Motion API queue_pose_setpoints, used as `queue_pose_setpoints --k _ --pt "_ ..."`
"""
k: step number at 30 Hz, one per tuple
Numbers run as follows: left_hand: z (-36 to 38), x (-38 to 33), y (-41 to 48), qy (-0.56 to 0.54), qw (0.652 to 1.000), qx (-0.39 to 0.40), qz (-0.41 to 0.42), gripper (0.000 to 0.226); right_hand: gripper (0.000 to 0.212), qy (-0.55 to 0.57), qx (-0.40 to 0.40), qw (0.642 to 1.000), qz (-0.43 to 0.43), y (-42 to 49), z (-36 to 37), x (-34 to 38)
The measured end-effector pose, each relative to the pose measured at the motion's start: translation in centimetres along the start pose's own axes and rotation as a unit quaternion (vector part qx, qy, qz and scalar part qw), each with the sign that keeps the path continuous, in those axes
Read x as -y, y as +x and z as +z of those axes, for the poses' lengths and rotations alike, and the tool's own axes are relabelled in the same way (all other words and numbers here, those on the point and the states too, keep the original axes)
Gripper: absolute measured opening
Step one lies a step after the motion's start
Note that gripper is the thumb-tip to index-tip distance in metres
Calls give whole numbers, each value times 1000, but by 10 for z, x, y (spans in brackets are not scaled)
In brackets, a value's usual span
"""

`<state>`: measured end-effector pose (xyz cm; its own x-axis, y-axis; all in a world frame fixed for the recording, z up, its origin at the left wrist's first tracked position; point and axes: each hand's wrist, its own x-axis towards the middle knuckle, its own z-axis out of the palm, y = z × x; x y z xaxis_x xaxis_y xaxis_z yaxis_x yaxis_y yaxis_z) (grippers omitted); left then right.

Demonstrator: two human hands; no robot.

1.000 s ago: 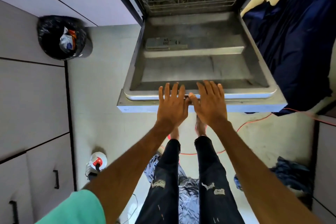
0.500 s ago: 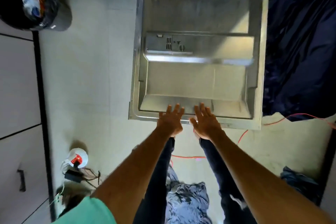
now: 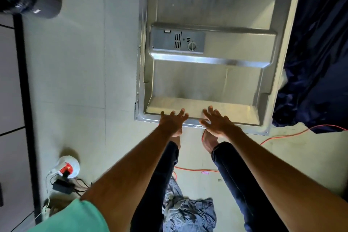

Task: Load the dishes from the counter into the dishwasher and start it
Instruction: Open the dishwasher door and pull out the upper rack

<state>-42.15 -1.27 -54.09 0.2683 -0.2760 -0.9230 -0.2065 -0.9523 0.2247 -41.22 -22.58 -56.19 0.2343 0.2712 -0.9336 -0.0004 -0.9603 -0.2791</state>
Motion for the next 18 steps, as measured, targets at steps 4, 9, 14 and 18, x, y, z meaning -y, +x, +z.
queue_pose_setpoints --k 4,9,14,18 --pt "-34 -7 -24 -58 996 -58 -33 49 71 49 -34 998 20 -23 -22 10" --pt "-116 8 -67 -165 973 -151 -59 39 66 204 -188 961 -6 -78 -69 46" --pt "-250 18 -110 -436 862 -258 -10 26 38 480 -282 830 -31 -121 -186 89" --pt "-362 10 -146 -728 639 -238 72 31 26 716 -279 624 -143 -160 -300 105"
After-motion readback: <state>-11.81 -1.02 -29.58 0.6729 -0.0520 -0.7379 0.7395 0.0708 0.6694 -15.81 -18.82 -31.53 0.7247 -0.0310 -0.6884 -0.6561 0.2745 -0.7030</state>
